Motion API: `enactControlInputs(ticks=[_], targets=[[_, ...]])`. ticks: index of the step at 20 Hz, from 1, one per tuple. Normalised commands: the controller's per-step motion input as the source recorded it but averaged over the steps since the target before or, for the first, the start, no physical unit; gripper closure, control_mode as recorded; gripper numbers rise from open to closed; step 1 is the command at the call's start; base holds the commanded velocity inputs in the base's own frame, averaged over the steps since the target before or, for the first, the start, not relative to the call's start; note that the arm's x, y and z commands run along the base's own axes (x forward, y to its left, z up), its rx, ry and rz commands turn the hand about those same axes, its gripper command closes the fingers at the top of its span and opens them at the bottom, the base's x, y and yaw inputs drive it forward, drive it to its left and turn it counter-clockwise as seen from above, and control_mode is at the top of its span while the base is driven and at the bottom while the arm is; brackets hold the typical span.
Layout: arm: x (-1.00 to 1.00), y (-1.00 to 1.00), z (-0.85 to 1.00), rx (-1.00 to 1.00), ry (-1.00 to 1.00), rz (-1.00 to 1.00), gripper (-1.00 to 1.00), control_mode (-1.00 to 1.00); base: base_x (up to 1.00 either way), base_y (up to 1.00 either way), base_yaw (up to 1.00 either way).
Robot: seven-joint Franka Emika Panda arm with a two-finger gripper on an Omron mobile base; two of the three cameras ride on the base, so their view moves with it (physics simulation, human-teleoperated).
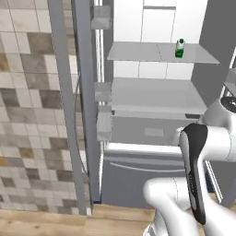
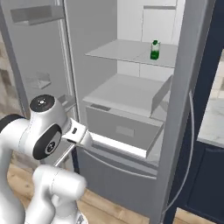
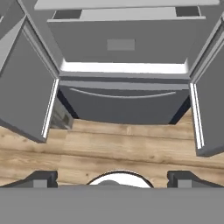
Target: Take a sugar cube from the saucer and place it inside the coffee. Then, grab milk from the fridge and place it next to the coffee on the counter to sweeten the coffee.
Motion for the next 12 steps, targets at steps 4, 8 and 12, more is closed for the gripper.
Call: enactControlInputs(ticks=[4,8,12], targets=[[0.0,0.0,0.0,0.0,0.0,0.0,-1.0,1.0,0.86,0.1,-0.42],[0.0,0.0,0.0,0.0,0.0,0.0,-1.0,1.0,0.88,0.01,-0.33],[0.0,0.0,0.0,0.0,0.0,0.0,-1.0,1.0,0.54,0.15,-0.2]])
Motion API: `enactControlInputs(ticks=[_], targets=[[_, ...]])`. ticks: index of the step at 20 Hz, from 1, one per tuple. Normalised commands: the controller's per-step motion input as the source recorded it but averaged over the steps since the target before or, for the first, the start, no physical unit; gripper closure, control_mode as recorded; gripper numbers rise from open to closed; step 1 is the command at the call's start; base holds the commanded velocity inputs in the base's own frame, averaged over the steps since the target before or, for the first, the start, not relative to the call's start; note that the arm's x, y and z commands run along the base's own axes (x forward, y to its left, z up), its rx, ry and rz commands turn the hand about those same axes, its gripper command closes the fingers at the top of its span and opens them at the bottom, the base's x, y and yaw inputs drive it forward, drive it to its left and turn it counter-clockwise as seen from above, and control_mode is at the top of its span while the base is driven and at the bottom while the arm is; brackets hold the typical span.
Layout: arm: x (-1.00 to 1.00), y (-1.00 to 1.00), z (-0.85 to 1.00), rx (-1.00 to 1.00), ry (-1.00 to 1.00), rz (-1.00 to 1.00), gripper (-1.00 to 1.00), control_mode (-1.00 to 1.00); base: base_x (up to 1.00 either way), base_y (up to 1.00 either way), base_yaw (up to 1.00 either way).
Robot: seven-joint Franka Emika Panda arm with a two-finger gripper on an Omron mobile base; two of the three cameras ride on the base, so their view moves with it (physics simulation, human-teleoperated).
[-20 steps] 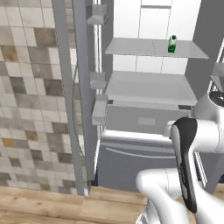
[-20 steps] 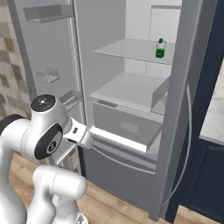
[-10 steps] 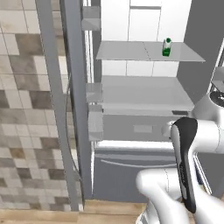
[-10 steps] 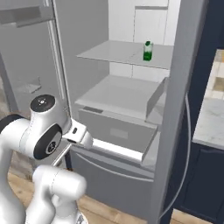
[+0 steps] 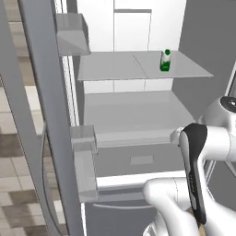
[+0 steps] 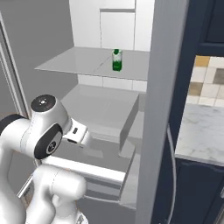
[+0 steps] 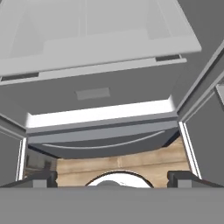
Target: Take a sugar cube from the saucer and place it inside the coffee. Then, grab milk from the fridge and place it next to the coffee on the counter to sweeten the coffee.
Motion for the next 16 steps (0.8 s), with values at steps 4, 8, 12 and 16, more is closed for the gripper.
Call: enactControlInputs(ticks=[4,8,12,16], targets=[[0.0,0.0,0.0,0.0,0.0,0.0,-1.0,1.0,0.4,0.02,-0.09],[0.0,0.0,0.0,0.0,0.0,0.0,-1.0,1.0,0.47,0.0,-0.06],[0.05,0.02,0.13,-0.01,0.0,0.0,-1.0,-1.0,0.29,0.04,-0.01],[0.14,0.17,0.96,-0.17,-0.2,-0.05,-1.0,-1.0,0.0,0.0,0.0]])
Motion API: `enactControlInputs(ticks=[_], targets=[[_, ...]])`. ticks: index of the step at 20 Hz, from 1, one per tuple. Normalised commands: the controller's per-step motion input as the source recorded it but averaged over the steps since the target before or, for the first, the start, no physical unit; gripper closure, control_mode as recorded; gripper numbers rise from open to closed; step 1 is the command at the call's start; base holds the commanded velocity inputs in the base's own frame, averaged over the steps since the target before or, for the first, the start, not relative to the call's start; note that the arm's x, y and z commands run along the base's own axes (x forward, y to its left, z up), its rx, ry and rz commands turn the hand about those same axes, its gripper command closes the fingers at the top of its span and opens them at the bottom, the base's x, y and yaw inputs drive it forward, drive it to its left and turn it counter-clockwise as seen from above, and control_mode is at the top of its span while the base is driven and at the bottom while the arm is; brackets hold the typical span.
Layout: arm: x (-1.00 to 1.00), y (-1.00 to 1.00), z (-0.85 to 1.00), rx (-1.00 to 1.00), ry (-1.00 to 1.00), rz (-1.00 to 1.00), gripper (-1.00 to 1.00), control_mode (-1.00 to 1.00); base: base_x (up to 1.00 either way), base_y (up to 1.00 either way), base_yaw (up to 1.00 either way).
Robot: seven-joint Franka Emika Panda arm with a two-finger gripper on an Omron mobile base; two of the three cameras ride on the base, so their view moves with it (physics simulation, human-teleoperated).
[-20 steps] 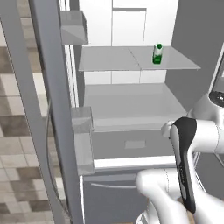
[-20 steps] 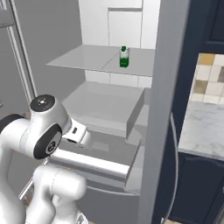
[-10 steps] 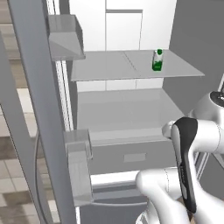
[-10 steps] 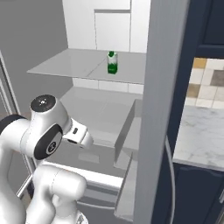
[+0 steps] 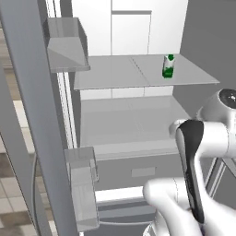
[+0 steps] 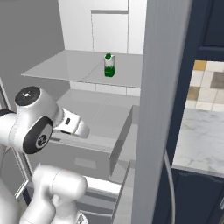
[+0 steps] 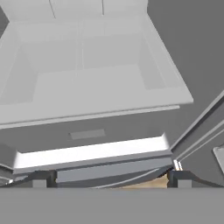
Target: Take a sugar cube from the saucer and place it inside the coffee. Then, grab milk from the fridge and place it next to the coffee on the counter to sweeten the coffee.
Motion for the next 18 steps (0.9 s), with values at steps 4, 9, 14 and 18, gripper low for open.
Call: enactControlInputs(ticks=[4,9,14,18], targets=[[0.46,0.01,1.0,-0.06,-0.17,-0.07,-1.0,-1.0,0.0,0.0,0.0],[0.54,0.0,1.0,0.02,-0.14,-0.04,-1.0,-1.0,0.0,0.0,0.0],[0.54,-0.15,0.81,0.0,-0.18,0.0,-1.0,-1.0,0.0,0.0,0.0],[0.62,-0.4,0.18,0.0,-0.06,0.0,-1.0,-1.0,0.0,0.0,0.0]])
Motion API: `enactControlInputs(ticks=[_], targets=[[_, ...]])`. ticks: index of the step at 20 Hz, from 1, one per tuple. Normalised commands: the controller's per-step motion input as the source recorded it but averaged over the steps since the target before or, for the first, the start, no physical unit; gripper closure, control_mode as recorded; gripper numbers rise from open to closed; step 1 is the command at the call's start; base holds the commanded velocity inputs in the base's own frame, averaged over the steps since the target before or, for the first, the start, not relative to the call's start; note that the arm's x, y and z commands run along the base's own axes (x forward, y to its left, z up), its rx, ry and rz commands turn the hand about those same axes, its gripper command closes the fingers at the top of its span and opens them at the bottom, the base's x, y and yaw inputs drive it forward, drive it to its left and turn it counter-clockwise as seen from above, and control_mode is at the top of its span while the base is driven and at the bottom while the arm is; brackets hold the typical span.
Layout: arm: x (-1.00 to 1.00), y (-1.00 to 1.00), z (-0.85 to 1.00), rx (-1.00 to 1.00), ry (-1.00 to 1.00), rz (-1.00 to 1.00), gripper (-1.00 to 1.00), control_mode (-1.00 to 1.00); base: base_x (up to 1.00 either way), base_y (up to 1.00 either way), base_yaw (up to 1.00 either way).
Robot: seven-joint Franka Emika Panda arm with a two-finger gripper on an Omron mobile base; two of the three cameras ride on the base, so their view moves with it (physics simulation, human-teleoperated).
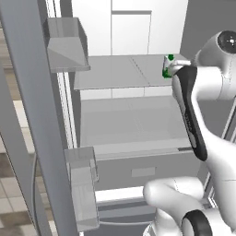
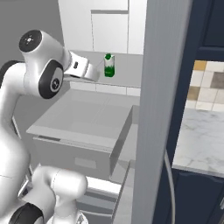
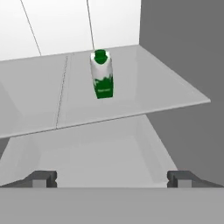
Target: Take a sugar cube from the saucer and place it inside the coffee. Then, grab milk from the fridge and place it next to the coffee on the counter to sweeten the coffee.
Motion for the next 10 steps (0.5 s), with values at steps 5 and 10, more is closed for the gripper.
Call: enactControlInputs(ticks=[5,10], targets=[[0.8,-0.17,-0.02,0.0,0.0,0.0,-1.0,-1.0,0.0,0.0,0.0],[0.92,0.0,-0.06,0.0,0.0,-0.03,-1.0,-1.0,0.0,0.0,0.0]])
